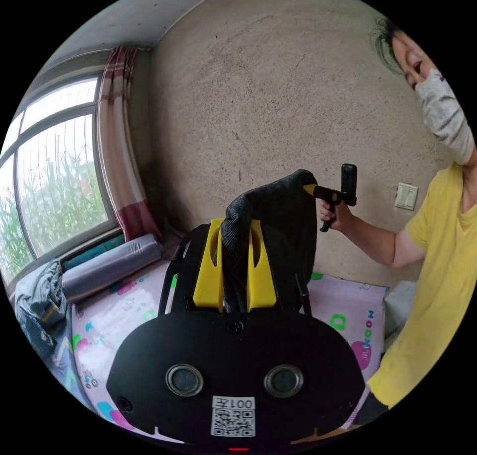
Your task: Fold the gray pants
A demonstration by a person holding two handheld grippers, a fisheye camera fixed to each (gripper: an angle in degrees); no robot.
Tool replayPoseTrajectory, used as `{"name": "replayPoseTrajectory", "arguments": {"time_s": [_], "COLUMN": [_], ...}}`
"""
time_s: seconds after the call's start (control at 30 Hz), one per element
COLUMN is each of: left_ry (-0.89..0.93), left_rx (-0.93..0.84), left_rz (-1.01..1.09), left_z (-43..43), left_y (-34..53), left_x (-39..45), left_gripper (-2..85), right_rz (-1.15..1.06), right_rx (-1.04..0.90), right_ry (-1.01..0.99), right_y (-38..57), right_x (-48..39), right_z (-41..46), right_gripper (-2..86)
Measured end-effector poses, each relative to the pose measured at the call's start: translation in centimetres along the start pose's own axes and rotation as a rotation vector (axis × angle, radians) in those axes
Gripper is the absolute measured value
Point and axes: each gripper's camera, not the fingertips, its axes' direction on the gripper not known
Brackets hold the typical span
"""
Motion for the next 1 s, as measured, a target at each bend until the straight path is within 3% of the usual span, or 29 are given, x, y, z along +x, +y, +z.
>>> {"name": "replayPoseTrajectory", "arguments": {"time_s": [0.1,0.27,0.43,0.6,0.7,0.77,0.83,0.87,1.0], "left_ry": [-0.035,-0.089,-0.023,-0.022,-0.025,-0.007,0.053,0.028,0.045], "left_rx": [-0.035,-0.153,-0.494,-0.374,-0.314,-0.379,-0.605,-0.631,-0.469], "left_rz": [0.022,-0.117,-0.584,-0.709,-0.634,-0.58,-0.569,-0.563,-0.558], "left_z": [4.9,14.9,25.7,24.0,21.4,21.0,22.2,22.0,15.1], "left_y": [-1.9,-2.1,3.7,6.3,6.8,7.7,9.6,9.9,10.1], "left_x": [-3.2,-9.6,-17.2,-18.3,-16.6,-15.2,-13.7,-13.3,-10.0], "left_gripper": [3.3,4.4,8.3,4.5,0.0,-0.9,-1.3,-1.3,-1.4], "right_rz": [0.016,0.106,0.363,0.37,0.32,0.31,0.341,0.366,0.367], "right_rx": [-0.053,-0.266,-0.451,-0.386,-0.438,-0.49,-0.528,-0.522,-0.327], "right_ry": [0.08,0.29,0.41,0.297,0.202,0.114,0.104,0.087,0.022], "right_y": [-0.5,2.0,7.8,10.0,11.7,13.9,15.8,16.6,16.9], "right_x": [4.2,12.9,20.2,20.6,18.9,17.8,17.7,17.7,15.0], "right_z": [3.8,13.9,20.6,20.4,20.9,21.6,22.2,22.1,18.5], "right_gripper": [0.9,2.8,10.3,7.3,2.6,1.5,1.0,0.8,0.7]}}
